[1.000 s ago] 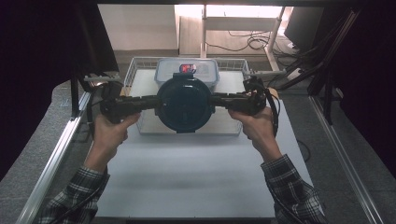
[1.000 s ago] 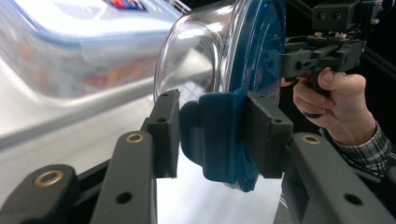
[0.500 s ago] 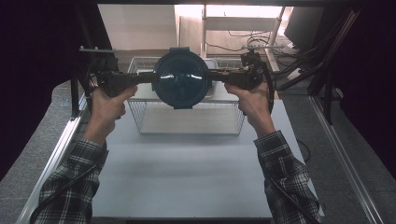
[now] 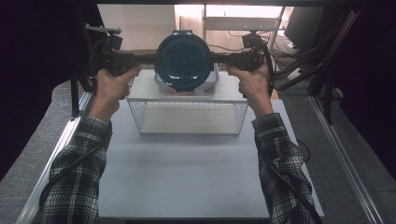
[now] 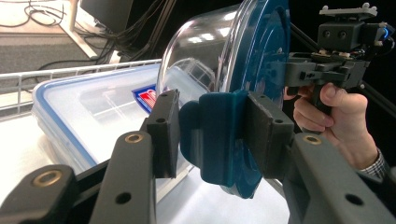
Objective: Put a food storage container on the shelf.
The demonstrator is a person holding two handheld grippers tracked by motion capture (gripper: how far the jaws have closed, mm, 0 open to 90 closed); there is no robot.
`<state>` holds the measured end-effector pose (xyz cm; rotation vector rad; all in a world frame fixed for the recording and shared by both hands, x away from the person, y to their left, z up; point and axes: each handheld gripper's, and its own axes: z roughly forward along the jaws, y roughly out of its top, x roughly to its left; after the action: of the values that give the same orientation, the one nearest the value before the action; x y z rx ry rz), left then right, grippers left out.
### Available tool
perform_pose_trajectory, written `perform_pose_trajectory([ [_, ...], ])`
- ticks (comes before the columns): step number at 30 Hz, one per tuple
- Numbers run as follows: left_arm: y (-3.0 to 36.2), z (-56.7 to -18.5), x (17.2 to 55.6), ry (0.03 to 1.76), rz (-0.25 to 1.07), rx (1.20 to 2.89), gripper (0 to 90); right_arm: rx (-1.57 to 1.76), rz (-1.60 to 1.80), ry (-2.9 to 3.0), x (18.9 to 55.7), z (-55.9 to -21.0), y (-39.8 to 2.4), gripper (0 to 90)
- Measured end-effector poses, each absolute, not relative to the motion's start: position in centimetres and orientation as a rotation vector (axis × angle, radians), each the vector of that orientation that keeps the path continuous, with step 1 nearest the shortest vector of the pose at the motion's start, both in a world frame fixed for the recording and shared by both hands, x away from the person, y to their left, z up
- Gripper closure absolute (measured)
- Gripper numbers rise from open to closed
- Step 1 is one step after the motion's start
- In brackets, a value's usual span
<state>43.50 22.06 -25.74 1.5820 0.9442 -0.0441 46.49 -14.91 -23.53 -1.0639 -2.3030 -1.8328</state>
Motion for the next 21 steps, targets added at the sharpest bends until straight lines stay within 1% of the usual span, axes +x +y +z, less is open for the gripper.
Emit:
perform_pose_trajectory([
  [10,21.7,-26.3,45.3,0.966,-0.077,1.550,57.9,-1.136,-1.832,-2.274,48.0,-23.6,-15.2,57.1],
  [13,21.6,-26.5,45.5,0.965,-0.066,1.539,57.3,-1.157,-1.842,-2.267,48.1,-23.7,-15.0,55.8],
  [15,21.4,-26.6,45.6,0.986,-0.049,1.534,55.2,-1.174,-1.831,-2.275,48.2,-23.8,-14.8,54.3],
  [19,21.7,-27.2,46.3,1.008,-0.100,1.486,55.2,-1.211,-1.838,-2.223,48.6,-24.1,-14.7,53.9],
  [21,21.8,-27.3,46.5,1.017,-0.103,1.479,54.9,-1.224,-1.843,-2.197,48.9,-24.4,-14.7,53.5],
])
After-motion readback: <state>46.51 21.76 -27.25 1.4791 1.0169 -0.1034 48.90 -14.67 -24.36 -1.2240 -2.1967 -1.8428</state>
